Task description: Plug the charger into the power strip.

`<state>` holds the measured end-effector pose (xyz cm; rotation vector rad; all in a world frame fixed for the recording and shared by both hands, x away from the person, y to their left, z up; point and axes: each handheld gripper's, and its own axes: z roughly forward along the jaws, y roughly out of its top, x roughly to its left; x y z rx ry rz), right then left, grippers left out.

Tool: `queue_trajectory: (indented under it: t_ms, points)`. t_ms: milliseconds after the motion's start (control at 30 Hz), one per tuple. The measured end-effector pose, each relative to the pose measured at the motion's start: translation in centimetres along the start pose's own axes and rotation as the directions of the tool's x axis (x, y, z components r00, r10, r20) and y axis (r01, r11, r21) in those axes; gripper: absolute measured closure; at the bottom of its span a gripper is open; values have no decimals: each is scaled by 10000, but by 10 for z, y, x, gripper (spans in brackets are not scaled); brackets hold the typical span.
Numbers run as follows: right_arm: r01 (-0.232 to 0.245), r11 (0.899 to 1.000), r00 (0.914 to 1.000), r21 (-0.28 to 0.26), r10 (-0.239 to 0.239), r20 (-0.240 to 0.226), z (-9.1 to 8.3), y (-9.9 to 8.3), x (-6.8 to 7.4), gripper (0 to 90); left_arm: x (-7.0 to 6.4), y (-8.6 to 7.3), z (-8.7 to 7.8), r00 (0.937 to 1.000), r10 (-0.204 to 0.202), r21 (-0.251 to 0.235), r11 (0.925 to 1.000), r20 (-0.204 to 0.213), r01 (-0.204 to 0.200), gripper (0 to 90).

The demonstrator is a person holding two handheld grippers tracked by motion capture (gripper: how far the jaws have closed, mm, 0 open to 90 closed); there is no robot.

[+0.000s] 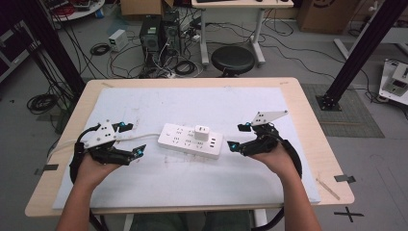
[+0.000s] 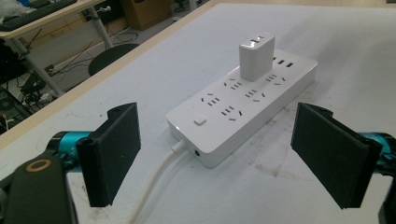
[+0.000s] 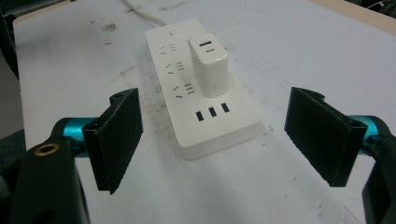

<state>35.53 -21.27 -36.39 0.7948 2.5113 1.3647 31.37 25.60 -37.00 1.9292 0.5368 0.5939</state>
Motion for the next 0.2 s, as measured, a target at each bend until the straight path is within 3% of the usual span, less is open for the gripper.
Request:
queue_trajectory:
  t_ms: [200]
  points:
    - [37,10000,10000,3,-37,20,1,0,0,197,1,-1,1,10000,-69,-20,10000,-23,69,159]
